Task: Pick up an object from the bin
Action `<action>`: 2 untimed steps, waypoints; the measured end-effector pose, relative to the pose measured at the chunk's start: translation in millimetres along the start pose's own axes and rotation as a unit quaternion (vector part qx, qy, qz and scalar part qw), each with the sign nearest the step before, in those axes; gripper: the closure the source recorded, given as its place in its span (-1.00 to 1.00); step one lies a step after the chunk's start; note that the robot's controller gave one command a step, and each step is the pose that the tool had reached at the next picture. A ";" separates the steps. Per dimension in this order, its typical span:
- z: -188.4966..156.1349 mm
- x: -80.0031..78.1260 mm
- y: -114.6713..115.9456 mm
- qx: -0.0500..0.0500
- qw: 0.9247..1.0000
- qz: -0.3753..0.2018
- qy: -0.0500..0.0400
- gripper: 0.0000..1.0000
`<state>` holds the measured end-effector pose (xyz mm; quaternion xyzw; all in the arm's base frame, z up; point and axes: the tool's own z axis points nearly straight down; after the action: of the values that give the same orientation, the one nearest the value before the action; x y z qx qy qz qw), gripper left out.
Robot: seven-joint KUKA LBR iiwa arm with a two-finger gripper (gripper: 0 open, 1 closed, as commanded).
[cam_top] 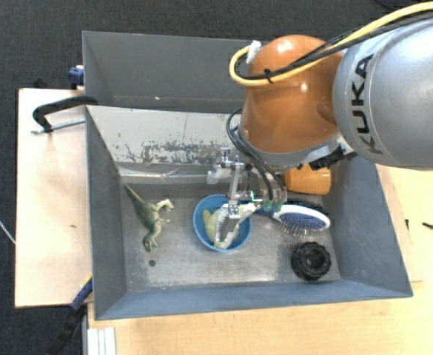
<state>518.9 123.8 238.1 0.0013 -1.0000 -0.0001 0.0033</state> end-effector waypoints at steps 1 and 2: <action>87.1 -40.4 -39.9 0.001 0.994 0.108 0.000 -1.00; 142.7 -53.5 -64.6 -0.001 0.990 0.143 -0.001 -1.00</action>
Offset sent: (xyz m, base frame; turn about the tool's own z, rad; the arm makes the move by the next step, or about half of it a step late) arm 0.0400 -0.0391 -0.0849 0.2154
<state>571.6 59.4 95.0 -0.1416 -0.9899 -0.0004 0.0021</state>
